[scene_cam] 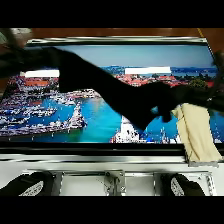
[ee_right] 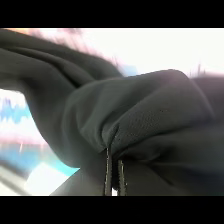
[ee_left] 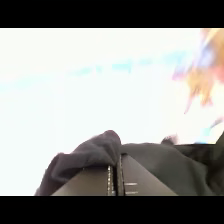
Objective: Fold the shirts.
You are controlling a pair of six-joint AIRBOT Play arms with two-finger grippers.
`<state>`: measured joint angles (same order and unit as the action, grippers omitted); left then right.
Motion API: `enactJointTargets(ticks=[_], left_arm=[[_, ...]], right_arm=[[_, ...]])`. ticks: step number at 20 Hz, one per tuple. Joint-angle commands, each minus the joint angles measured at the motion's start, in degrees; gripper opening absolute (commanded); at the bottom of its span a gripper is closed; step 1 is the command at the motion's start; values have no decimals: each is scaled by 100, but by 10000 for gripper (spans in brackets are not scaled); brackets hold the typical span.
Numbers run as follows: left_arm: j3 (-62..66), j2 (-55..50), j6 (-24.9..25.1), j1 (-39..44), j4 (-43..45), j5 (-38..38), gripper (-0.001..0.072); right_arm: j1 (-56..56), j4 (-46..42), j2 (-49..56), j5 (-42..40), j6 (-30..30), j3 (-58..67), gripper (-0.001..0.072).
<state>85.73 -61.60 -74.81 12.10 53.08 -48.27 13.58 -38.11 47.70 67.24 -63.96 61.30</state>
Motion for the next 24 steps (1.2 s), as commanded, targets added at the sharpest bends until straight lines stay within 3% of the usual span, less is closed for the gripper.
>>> enactJointTargets(ticks=[1, 4, 7, 10, 16, 19, 24], left_arm=[[754, 920, 234, -20, 269, 332, 36], [769, 1471, 186, -20, 1029, 2, 36], [765, 1644, -411, -20, 1950, -721, 36], [730, 1567, -501, -17, 2555, -1781, 36], [-1095, 1534, -955, -17, 2671, -2645, 36], [-2234, 1530, -1283, -15, 2573, -2347, 36], [-3477, 1360, -1298, -15, 1554, -713, 36]], right_arm=[[63, -332, -772, -24, -131, 1624, 70], [63, -1207, -841, 96, -640, 2509, 70], [63, -1816, -835, 678, -699, 2756, 70], [63, -2485, -739, 1502, -697, 2754, 70], [59, -2531, 72, 3119, -1185, 1827, 71], [59, -2509, 415, 2282, -1202, 713, 70], [57, -1377, 1641, -133, -1113, 7, 71]])
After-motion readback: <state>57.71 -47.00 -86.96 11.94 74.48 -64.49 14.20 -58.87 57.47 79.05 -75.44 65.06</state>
